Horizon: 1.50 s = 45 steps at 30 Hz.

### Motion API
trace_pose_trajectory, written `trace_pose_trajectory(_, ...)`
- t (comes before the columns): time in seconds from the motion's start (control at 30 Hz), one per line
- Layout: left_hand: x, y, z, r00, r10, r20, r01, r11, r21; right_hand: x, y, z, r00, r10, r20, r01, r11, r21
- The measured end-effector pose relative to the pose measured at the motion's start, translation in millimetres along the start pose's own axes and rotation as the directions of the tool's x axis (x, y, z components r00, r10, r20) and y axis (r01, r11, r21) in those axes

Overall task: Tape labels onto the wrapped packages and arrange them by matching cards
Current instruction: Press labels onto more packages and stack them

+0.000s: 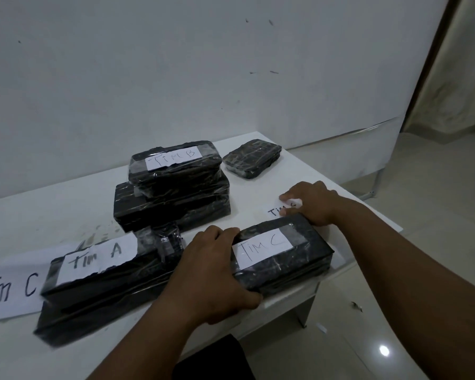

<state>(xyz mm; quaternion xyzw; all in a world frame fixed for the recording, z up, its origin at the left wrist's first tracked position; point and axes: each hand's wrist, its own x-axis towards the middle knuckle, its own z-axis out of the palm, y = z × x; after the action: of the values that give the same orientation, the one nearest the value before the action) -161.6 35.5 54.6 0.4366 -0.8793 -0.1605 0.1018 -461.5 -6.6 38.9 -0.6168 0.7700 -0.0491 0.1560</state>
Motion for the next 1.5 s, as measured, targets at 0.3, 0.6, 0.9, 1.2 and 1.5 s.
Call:
trace_pose_trajectory(0.3, 3.5, 2.3, -6.6, 0.994, -0.033, 0.103, 0.034, 0.999, -0.008, 11.1, -16.5, -0.6, 0.985, 0.005, -0.170, -0.003, 1.000, 0.013)
trace_pose_trajectory(0.6, 15.2, 6.5, -14.6, 0.998, -0.054, -0.028, 0.049, 0.985, -0.163, -2.4, -23.2, -23.8, 0.985, -0.059, -0.161, 0.073, 0.994, 0.082)
trace_pose_trajectory(0.9, 57.7, 14.9, -14.1, 0.969, -0.247, -0.005, 0.199, 0.795, -0.573, -44.8, -38.4, -60.0, 0.932, -0.190, -0.310, 0.304, 0.874, 0.379)
trace_pose_trajectory(1.2, 62.7, 27.6, -25.6, 0.921, -0.356, -0.159, 0.064, 0.542, -0.838, -52.6, -36.5, -49.1, 0.928, -0.194, -0.318, 0.344, 0.774, 0.531)
trace_pose_trajectory(1.5, 72.7, 33.4, -30.6, 0.892, -0.415, -0.178, 0.050, 0.482, -0.875, -49.8, -35.6, -33.9, 0.885, 0.165, -0.435, 0.287, 0.540, 0.791)
